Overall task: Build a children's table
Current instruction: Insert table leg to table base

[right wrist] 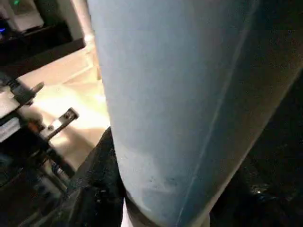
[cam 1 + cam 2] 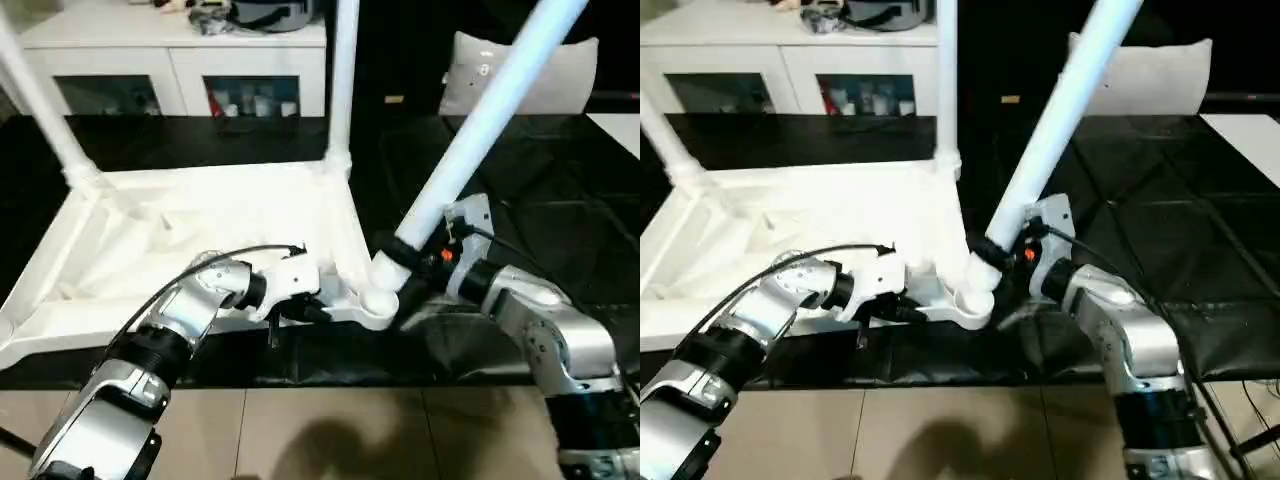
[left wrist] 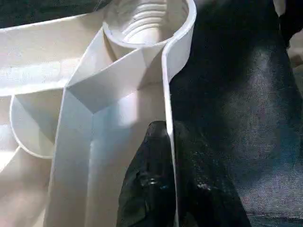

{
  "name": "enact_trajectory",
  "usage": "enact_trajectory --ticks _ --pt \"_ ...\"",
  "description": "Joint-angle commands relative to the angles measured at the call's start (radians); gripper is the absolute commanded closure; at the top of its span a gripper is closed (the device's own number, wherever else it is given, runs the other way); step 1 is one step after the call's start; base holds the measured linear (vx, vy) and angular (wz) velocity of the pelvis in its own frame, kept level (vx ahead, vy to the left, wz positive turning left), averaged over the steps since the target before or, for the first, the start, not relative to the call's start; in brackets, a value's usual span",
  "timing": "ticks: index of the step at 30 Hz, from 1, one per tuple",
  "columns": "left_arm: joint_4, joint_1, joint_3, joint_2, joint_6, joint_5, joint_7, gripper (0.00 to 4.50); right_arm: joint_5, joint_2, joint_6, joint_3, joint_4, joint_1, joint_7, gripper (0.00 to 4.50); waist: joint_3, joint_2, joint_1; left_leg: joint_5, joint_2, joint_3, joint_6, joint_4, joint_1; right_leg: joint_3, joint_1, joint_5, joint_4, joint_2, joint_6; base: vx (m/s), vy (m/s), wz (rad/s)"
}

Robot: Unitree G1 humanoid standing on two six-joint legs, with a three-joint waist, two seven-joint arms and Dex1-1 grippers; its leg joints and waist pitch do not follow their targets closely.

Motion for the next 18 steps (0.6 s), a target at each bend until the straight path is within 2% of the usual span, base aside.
enact_trajectory --ticks 1,4,7,9,12,14,16,18 --pt "-0.001 0.012 -0.018 -0.016 0.018 0.037 0.042 4.50 0.009 -0.010 0.008 0.020 -0.033 -0.015 0.032 2.61 -0.058 -0.011 -0.001 -0.193 0.007 0.001 0.050 -0.067 -0.007 0.042 0.054 -0.521 -0.098 -0.056 -0.010 0.000 0.000 0.00" --pt "-0.007 0.013 0.015 -0.067 0.028 0.018 0.133 4.50 -0.012 -0.015 -0.012 0.028 -0.018 -0.027 0.040 2.61 -0.057 -0.015 0.003 -0.200 0.004 0.003 0.050 -0.063 -0.004 0.037 0.049 -0.560 -0.107 -0.055 0.007 0.000 0.000 0.00" --pt "-0.006 0.017 0.020 -0.101 -0.004 0.016 0.192 4.50 -0.018 -0.008 -0.022 0.018 0.008 -0.037 0.030 2.61 -0.061 -0.014 0.002 -0.190 0.009 -0.001 0.053 -0.067 -0.011 0.036 0.053 -0.530 -0.103 -0.054 0.009 0.000 0.000 0.00" --pt "-0.003 0.019 0.019 -0.109 -0.017 0.015 0.196 4.05 -0.020 -0.006 -0.018 0.013 0.019 -0.041 0.018 2.61 -0.062 -0.016 0.002 -0.180 0.008 -0.001 0.055 -0.067 -0.013 0.039 0.053 -0.512 -0.101 -0.054 0.009 0.000 0.000 0.00" --pt "0.003 0.028 0.026 -0.123 -0.029 0.004 0.207 3.86 0.001 0.003 0.002 -0.012 0.030 -0.044 0.002 2.61 -0.065 -0.015 0.005 -0.154 0.009 0.001 0.062 -0.065 -0.014 0.043 0.054 -0.486 -0.096 -0.058 -0.010 0.000 0.000 0.00" --pt "0.006 0.034 0.038 -0.122 -0.044 0.006 0.228 3.55 -0.025 0.019 -0.061 -0.015 0.021 -0.040 -0.016 2.61 -0.069 -0.015 0.008 -0.131 0.014 -0.001 0.065 -0.066 -0.019 0.046 0.055 -0.438 -0.088 -0.058 -0.023 0.000 0.000 0.00" --pt "0.013 0.030 0.047 -0.110 -0.035 -0.003 0.214 3.48 -0.027 0.009 -0.021 -0.005 0.019 -0.042 -0.018 2.61 -0.069 -0.013 0.007 -0.118 0.016 -0.002 0.068 -0.068 -0.020 0.048 0.057 -0.400 -0.081 -0.058 -0.039 0.000 0.000 0.00" --pt "0.024 0.023 0.046 -0.086 -0.030 0.002 0.191 3.46 -0.027 -0.005 -0.013 0.007 0.021 -0.045 0.007 2.61 -0.066 -0.014 0.007 -0.122 0.014 0.000 0.068 -0.068 -0.020 0.049 0.057 -0.408 -0.082 -0.058 -0.041 0.000 0.000 0.00"
